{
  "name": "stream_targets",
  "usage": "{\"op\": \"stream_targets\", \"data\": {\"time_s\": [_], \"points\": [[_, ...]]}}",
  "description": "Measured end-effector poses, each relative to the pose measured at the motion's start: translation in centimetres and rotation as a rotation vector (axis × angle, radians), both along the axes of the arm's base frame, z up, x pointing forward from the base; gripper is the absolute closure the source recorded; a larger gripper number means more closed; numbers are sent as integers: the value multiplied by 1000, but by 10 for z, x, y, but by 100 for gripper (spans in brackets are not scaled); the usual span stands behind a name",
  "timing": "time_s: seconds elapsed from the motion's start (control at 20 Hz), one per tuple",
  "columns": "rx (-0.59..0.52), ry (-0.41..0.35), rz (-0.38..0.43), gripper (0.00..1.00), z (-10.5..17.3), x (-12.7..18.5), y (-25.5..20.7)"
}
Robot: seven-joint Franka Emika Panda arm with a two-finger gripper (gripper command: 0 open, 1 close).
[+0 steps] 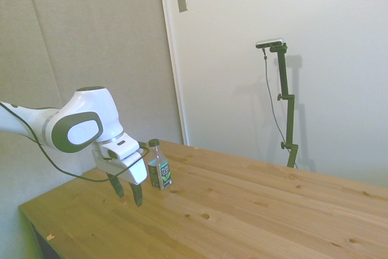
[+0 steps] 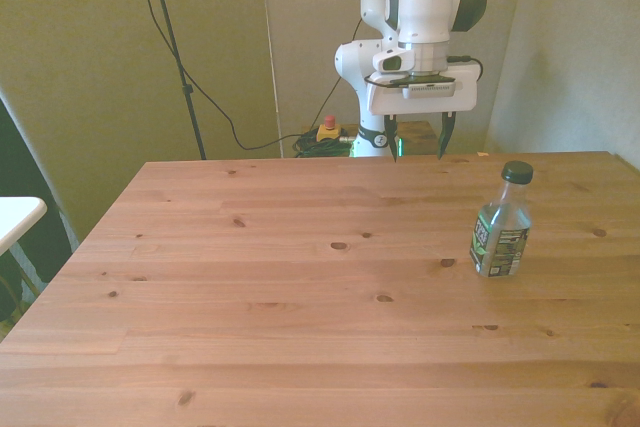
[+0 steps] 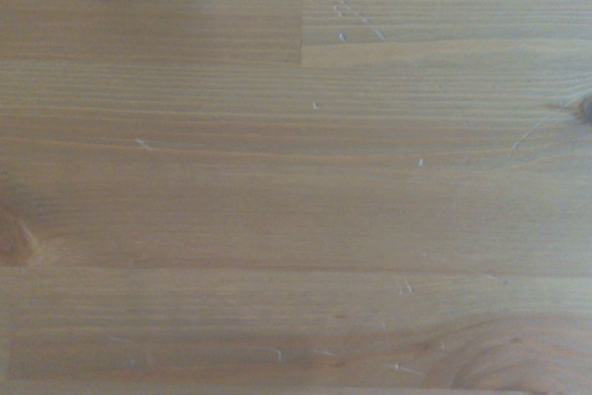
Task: Knock down the bottle
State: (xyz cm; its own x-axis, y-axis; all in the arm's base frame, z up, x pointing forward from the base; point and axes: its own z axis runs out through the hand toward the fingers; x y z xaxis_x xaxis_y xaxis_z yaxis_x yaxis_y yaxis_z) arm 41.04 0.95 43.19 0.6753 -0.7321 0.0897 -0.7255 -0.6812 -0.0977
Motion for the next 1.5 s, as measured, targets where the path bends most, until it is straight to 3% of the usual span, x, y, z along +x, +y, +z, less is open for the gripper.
{"op": "stream_targets", "data": {"time_s": [0.15,0.2,0.7,1.5], "points": [[2,-12,-5,0,2,4,2],[3,-27,-10,100,6,9,6],[4,-90,-58,100,33,78,74],[-20,-153,-137,100,54,128,101]]}}
